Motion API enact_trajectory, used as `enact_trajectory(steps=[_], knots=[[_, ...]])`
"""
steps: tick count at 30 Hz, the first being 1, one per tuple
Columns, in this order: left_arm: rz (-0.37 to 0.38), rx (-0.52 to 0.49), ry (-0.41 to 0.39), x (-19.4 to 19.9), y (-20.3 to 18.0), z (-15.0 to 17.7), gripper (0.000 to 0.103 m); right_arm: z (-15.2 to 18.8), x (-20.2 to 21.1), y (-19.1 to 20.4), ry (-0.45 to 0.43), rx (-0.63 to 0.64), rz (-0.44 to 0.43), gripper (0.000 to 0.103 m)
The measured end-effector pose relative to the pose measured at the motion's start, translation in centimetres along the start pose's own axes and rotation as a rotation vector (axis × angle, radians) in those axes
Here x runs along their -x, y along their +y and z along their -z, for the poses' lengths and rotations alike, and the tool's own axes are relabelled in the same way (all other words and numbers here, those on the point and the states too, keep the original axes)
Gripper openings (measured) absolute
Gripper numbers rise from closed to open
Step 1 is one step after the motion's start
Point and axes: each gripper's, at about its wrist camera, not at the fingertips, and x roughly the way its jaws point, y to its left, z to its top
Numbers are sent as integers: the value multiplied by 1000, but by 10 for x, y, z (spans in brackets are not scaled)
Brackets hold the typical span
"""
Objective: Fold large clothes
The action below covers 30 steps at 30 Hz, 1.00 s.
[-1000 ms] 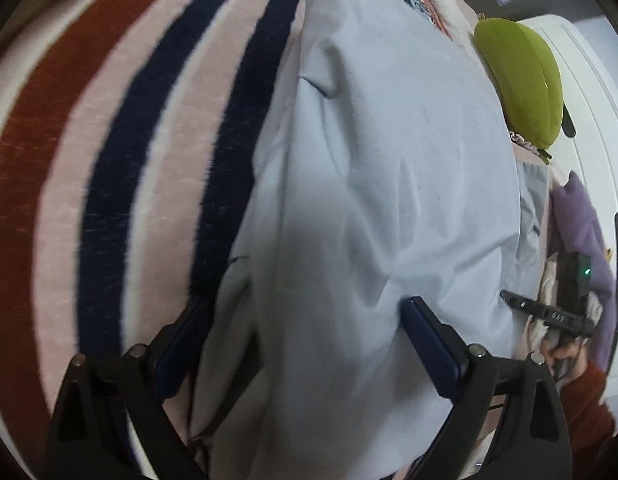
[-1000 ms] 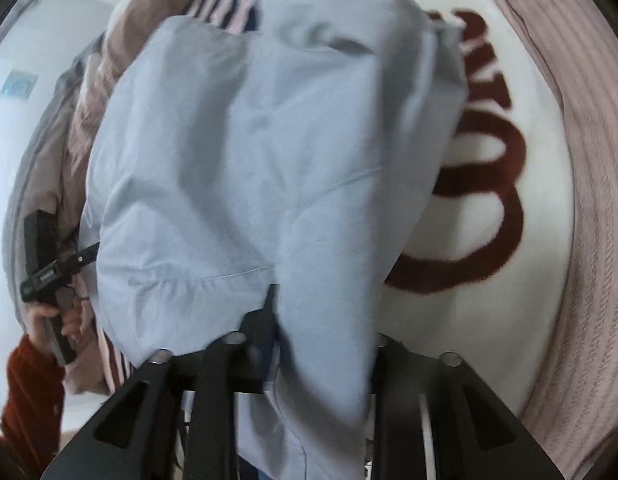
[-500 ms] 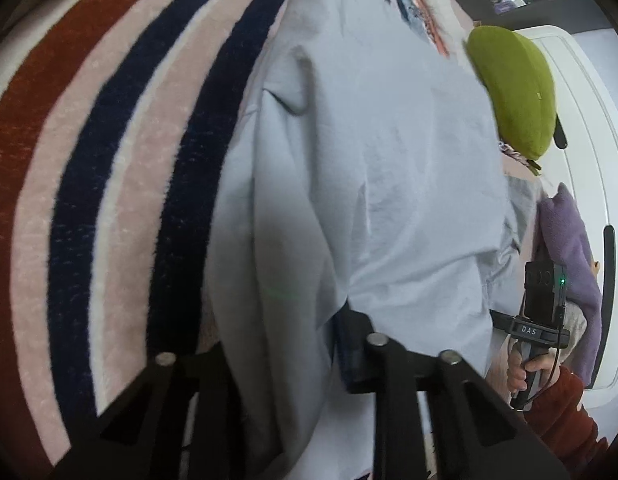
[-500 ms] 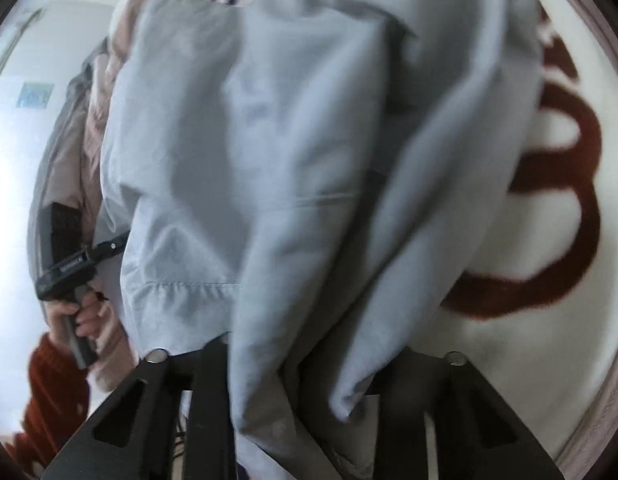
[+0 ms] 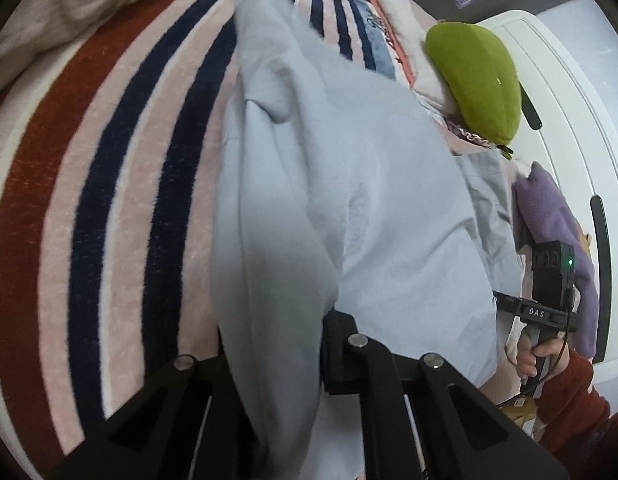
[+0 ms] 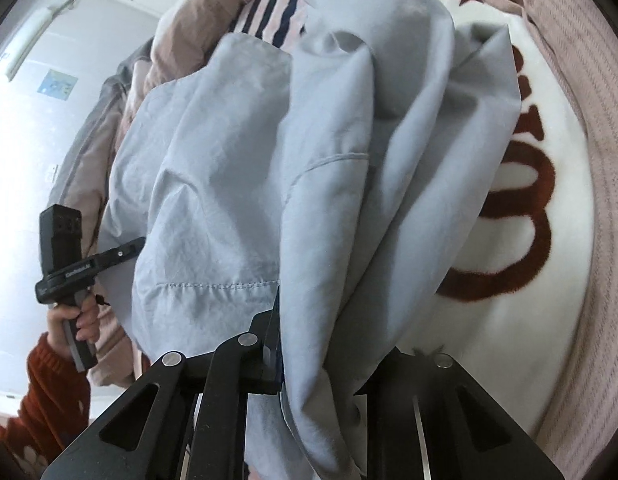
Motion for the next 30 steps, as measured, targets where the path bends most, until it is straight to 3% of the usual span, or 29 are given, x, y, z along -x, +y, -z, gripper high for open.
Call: enact_trajectory(steps=[7, 21, 26, 30], knots=[[-36, 16, -54, 64, 8, 28, 6, 5, 2, 61, 12, 108, -27, 11], [-194, 164, -133, 227, 121, 158, 6, 68, -70, 232, 112, 331, -151, 11], [-234, 207, -140, 250, 165, 189, 6, 79, -107, 271, 147, 351, -169, 11], [-248, 224, -121, 243, 192, 207, 6, 87, -133, 283, 178, 371, -134, 11]])
